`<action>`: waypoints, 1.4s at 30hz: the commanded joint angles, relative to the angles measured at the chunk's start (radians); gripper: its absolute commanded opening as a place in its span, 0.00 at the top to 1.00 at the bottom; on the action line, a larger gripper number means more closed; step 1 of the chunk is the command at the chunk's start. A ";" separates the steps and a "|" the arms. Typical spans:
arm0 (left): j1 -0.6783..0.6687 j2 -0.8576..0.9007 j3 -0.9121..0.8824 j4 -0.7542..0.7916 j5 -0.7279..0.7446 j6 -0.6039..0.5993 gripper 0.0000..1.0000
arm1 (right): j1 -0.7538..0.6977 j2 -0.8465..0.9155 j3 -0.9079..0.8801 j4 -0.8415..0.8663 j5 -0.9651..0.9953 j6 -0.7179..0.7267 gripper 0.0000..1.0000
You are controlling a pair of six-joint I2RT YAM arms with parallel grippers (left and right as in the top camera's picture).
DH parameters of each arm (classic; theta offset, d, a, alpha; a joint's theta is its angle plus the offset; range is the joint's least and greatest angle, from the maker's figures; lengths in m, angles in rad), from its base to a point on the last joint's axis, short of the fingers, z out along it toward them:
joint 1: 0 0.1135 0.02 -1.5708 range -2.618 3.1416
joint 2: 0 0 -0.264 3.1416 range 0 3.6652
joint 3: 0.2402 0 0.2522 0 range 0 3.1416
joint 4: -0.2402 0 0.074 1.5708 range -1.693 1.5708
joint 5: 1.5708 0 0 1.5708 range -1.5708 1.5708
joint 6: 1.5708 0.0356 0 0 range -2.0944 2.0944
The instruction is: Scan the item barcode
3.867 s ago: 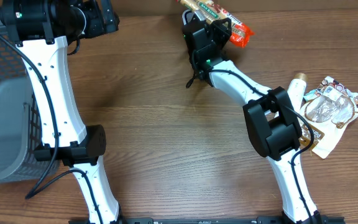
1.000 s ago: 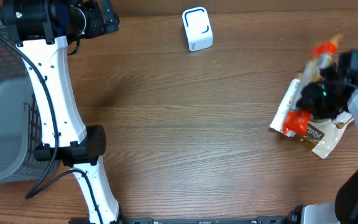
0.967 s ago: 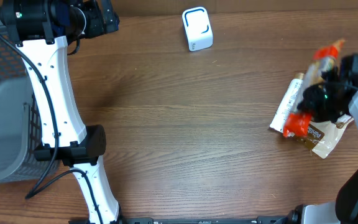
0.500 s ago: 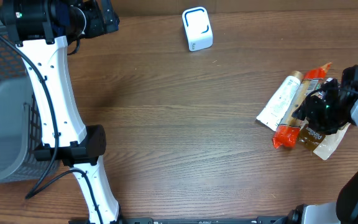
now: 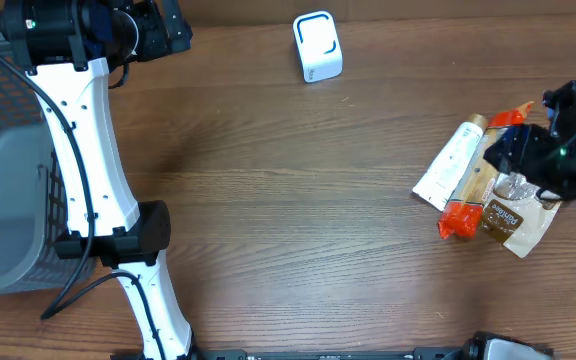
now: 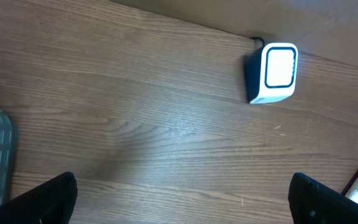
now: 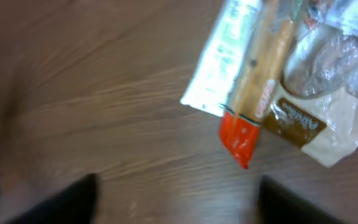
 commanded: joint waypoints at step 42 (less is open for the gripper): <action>-0.013 -0.016 0.006 -0.001 -0.006 0.002 0.00 | 0.182 -0.966 -1.068 1.287 0.114 0.143 0.00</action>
